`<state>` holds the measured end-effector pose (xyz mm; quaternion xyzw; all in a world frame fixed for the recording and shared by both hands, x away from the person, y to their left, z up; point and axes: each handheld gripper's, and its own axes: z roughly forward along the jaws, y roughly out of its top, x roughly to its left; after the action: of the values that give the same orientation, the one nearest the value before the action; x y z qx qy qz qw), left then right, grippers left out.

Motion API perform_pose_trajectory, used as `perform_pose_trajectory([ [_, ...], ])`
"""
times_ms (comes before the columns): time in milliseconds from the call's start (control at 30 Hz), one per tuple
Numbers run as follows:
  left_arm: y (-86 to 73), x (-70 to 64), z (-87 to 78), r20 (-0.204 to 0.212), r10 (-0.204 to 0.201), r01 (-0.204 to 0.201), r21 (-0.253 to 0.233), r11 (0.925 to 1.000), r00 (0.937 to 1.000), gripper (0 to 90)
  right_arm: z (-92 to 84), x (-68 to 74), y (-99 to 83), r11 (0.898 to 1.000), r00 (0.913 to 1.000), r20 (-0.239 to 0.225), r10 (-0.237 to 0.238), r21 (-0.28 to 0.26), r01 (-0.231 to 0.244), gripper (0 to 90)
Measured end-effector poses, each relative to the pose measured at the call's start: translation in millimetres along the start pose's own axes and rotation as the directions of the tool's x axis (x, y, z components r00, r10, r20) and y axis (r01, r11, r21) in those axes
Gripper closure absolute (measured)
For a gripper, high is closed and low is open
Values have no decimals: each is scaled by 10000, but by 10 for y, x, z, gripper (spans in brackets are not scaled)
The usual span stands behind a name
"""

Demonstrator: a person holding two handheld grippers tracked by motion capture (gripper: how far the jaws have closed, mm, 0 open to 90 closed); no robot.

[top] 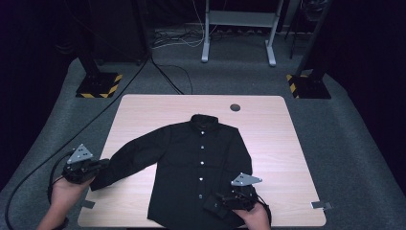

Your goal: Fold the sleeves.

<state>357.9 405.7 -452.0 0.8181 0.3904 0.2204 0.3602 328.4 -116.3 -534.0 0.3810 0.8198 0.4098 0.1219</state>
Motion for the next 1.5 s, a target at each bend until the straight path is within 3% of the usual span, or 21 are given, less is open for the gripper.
perform_pose_trajectory([
  [333,108,-179,-64,265,636,-627,-321,9975,9976,866,0,-1,0,10000,10000,-10,2,-4,-2,261],
  [800,216,-435,-4,758,1419,-1394,-375,9895,9870,866,0,-2,0,10000,10000,-22,11,-9,-11,260],
  [1033,240,-550,48,1041,1783,-1759,-325,9839,9785,866,0,-4,0,10000,10000,-32,20,-12,-20,260],
  [1500,356,-829,172,1659,2492,-2462,-386,9684,9541,866,-1,-7,-1,10000,10000,-60,30,-24,-30,259],
])
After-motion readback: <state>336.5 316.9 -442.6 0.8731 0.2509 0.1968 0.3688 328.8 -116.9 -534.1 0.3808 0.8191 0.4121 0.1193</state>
